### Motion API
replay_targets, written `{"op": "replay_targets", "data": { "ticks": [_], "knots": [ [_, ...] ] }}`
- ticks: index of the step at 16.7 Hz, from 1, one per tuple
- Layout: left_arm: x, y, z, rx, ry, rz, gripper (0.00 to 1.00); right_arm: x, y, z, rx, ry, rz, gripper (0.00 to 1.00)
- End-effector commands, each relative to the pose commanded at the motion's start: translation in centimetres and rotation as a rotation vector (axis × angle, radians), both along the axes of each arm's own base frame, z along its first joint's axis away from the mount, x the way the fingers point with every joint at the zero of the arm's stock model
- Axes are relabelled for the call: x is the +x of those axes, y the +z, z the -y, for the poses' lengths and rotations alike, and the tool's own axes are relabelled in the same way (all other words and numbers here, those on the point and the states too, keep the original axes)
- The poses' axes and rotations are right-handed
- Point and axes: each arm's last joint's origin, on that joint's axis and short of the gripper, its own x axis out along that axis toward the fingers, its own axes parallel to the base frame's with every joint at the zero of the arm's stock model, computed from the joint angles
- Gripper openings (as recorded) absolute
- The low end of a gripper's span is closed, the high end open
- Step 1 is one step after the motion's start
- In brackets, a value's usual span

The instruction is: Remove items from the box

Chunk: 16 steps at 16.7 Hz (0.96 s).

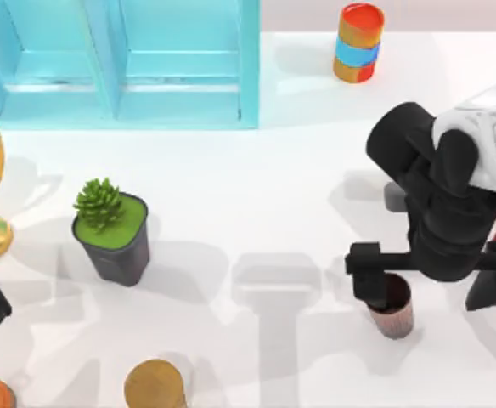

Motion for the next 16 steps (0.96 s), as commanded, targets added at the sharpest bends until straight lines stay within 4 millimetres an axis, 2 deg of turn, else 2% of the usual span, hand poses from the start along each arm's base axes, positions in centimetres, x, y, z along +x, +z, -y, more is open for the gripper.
{"op": "replay_targets", "data": {
  "ticks": [3, 5, 14, 16],
  "knots": [
    [0.0, 0.0, 0.0, 0.0, 0.0, 0.0, 1.0, 0.0, 0.1, 0.0, 0.0, -0.002, 0.001, 1.0],
    [0.0, 0.0, 0.0, 0.0, 0.0, 0.0, 1.0, 0.3, 1.0, -0.2, 0.002, -0.002, 0.005, 1.0],
    [0.0, 0.0, 0.0, 0.0, 0.0, 0.0, 1.0, 0.1, 9.0, -0.1, -0.009, -0.002, -0.012, 1.0],
    [0.0, 0.0, 0.0, 0.0, 0.0, 0.0, 1.0, 0.0, 10.0, 0.0, 0.0, -0.002, 0.0, 1.0]
  ]
}}
